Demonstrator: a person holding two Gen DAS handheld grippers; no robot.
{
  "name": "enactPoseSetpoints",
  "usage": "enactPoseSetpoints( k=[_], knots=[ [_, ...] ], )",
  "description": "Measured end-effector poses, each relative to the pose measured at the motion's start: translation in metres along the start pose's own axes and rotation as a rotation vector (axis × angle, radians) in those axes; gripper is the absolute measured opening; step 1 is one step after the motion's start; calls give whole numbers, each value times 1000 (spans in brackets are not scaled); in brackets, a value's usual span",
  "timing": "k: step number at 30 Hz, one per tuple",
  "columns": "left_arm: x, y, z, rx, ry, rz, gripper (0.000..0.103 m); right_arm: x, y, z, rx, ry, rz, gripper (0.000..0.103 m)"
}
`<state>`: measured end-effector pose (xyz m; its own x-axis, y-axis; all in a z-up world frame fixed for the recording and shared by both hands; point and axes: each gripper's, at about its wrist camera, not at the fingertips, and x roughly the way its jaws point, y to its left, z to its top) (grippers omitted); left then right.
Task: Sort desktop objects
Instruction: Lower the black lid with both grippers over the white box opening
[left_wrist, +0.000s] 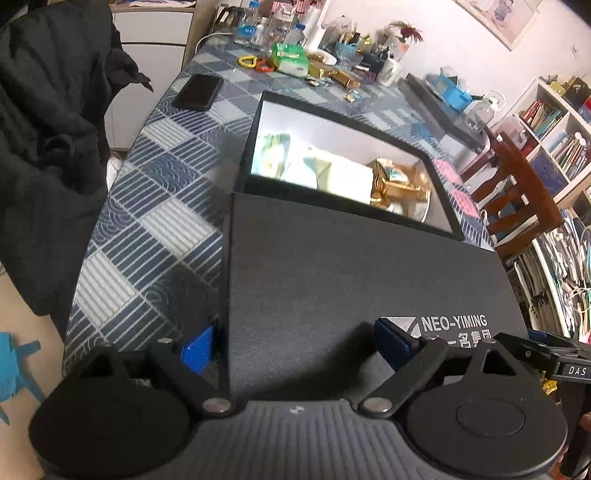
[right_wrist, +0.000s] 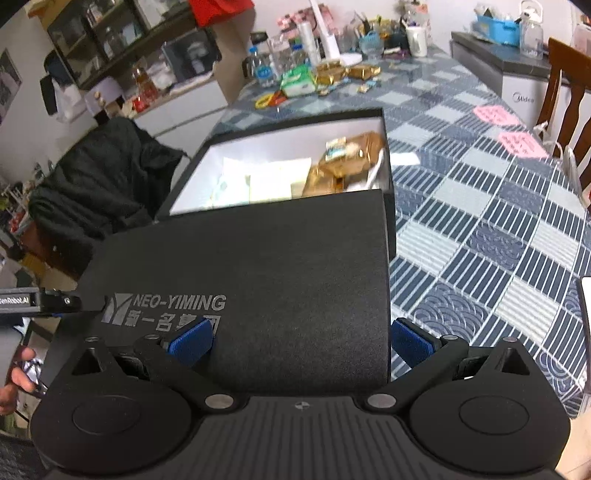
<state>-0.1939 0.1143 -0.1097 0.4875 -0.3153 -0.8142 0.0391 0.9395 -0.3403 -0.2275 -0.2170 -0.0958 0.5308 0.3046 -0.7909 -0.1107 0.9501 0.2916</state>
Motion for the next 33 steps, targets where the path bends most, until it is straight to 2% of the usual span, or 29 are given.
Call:
enactPoseSetpoints(
  k=[10,24,33],
  knots=[
    [30,10,-15,9,75,9,103,28,-12,-21,21,84,-6,103],
    [92,34,-27,-25,122,18,103,93,-33,-33,42,157,-23,103],
    [110,41,-30,-53,127,35,103,115,-34,-37,16,182,-50,103]
  ],
)
